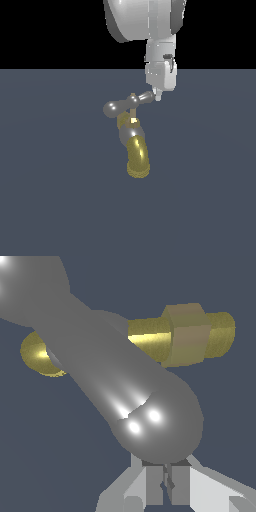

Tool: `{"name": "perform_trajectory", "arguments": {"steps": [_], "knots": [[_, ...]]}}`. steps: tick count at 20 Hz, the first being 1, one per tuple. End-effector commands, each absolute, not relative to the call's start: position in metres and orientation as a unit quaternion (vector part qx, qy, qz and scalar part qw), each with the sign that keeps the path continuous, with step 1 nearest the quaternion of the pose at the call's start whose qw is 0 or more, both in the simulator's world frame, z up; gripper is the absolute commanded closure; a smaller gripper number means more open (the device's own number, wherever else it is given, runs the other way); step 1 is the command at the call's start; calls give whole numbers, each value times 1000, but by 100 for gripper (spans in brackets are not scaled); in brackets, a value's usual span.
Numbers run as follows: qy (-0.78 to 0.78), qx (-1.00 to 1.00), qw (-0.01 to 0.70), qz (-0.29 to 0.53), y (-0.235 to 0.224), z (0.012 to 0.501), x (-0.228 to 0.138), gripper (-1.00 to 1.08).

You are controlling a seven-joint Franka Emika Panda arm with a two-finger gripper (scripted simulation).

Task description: Turn on the faucet by rotating a designated handle.

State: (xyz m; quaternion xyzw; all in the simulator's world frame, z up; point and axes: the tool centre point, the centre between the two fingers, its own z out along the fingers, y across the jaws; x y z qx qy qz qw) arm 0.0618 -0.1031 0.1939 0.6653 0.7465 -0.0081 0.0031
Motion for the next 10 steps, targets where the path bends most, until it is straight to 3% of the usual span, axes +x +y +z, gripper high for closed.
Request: {"name": "perform_trajectory", "arguments": {"steps": [1, 4, 5, 10], "knots": [[763, 646, 0, 0, -60, 195, 75, 108], [764, 645, 0, 0, -54, 195, 81, 108], [746, 666, 4, -9, -95, 193, 72, 108], [752, 659, 3, -6, -54, 194, 75, 108]]}}
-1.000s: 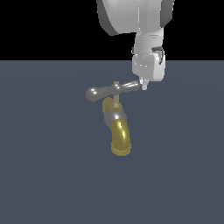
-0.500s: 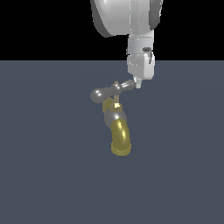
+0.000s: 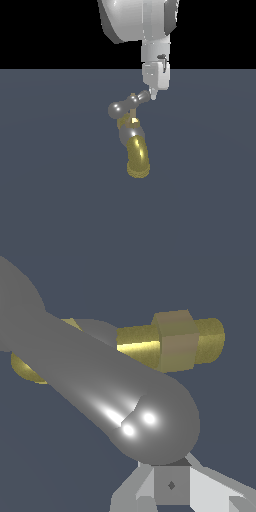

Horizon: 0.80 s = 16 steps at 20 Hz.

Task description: Turn on the faucet by rotating a designated handle.

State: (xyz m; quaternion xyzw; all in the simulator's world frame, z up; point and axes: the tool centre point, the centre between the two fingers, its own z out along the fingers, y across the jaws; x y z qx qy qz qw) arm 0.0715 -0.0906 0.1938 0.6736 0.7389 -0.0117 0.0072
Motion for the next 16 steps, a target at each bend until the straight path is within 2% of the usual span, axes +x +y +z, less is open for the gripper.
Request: {"name": "perform_trajectory", "arguments": {"steps": [1, 10, 11, 12, 16], "knots": [[753, 658, 2, -6, -45, 194, 75, 108], [764, 645, 0, 0, 34, 196, 78, 108], [764, 645, 0, 0, 34, 196, 78, 108], [736, 677, 11, -11, -34, 194, 78, 108], [740, 673, 10, -10, -17, 194, 70, 108]]}}
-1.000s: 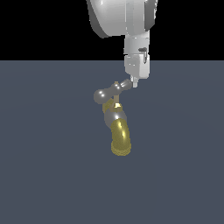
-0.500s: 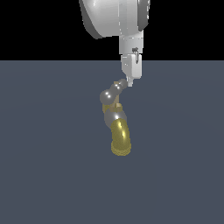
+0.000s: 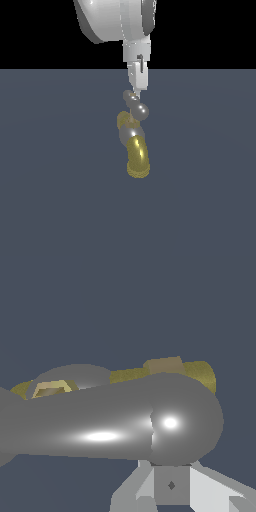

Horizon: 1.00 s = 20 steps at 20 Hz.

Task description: Turn on the faucet by rotating a designated handle.

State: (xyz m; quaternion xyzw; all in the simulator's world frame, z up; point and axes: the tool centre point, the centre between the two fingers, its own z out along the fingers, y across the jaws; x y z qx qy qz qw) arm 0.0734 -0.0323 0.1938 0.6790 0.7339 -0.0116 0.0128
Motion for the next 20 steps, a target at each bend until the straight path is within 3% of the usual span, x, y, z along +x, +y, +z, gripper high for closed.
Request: {"name": "perform_trajectory", "arguments": {"steps": [1, 20], "knots": [[741, 672, 10, -9, -13, 194, 68, 108], [760, 649, 2, -2, 74, 195, 23, 108]]}}
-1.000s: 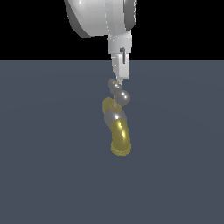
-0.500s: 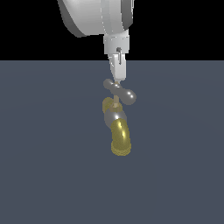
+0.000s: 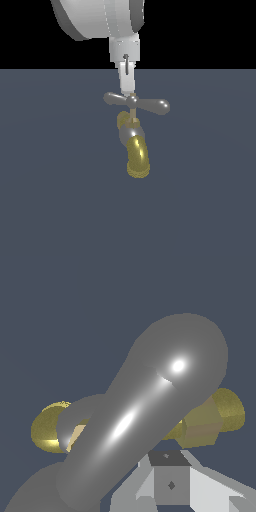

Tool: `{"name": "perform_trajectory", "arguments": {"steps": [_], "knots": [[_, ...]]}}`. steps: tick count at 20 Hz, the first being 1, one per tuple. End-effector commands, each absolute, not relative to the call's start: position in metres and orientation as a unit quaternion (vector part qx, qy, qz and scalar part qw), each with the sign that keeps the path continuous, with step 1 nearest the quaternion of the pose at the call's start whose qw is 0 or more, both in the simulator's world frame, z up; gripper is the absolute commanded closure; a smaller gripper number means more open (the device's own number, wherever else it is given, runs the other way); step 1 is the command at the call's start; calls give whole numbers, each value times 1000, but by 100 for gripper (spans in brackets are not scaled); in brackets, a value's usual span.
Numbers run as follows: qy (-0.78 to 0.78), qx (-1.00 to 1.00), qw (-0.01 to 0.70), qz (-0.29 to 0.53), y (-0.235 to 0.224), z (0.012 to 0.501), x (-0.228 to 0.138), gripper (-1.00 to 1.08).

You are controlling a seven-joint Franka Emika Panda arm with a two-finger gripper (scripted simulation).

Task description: Turn on the faucet by rotating a designated handle.

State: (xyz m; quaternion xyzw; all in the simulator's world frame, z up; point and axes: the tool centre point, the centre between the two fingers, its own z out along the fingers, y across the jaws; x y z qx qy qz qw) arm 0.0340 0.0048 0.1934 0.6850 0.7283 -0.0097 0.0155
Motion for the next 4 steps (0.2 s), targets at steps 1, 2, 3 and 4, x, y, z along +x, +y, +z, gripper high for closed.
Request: {"name": "perform_trajectory", "arguments": {"steps": [1, 2, 3, 4], "knots": [[761, 648, 1, -1, 78, 195, 20, 108], [763, 647, 1, -1, 83, 195, 17, 108], [764, 646, 0, 0, 88, 195, 15, 108], [764, 646, 0, 0, 88, 195, 15, 108]]}}
